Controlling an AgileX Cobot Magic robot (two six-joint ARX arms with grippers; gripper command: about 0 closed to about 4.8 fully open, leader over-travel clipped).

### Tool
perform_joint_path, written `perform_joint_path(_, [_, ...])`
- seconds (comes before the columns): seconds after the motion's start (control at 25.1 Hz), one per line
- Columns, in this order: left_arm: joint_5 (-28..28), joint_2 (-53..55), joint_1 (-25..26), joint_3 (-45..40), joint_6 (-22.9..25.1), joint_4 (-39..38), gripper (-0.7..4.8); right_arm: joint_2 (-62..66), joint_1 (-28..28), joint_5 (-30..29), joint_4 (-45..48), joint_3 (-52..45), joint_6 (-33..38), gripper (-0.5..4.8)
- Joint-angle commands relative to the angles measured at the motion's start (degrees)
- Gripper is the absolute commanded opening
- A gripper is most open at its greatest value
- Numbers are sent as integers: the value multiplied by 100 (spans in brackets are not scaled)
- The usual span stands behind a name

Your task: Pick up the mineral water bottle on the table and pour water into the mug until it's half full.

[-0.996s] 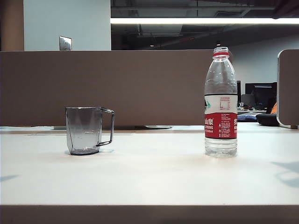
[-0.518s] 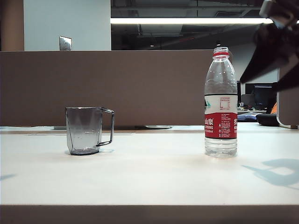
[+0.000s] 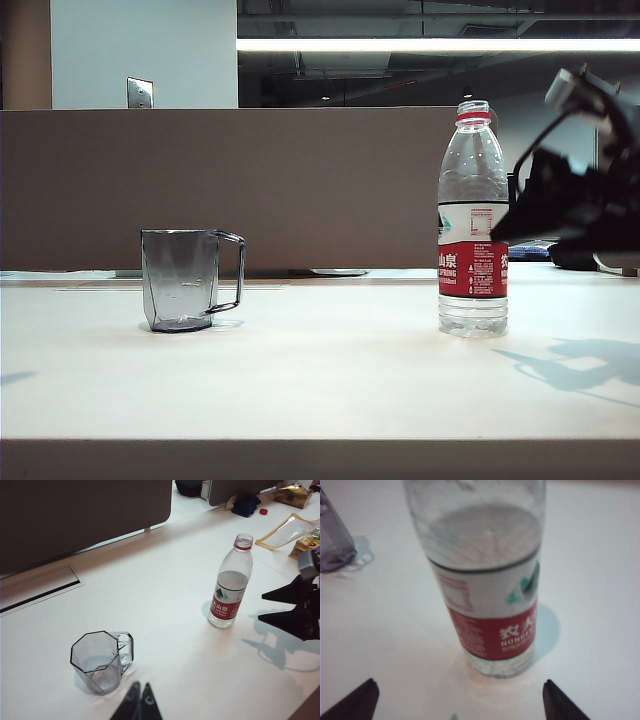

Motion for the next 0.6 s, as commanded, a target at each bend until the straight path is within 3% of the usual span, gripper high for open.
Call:
perform_joint_path(0.04, [2, -13, 4, 37, 20, 94, -5, 496, 9, -9, 730, 63, 459, 479])
perform_joint_path(0.32, [2, -13, 7, 37, 17, 66, -5, 1484, 70, 70, 2157, 114, 820, 479])
perform_joint_path(0.6, [-4, -13, 7, 35, 17, 66, -5, 1840, 76, 260, 2284, 404, 776, 479])
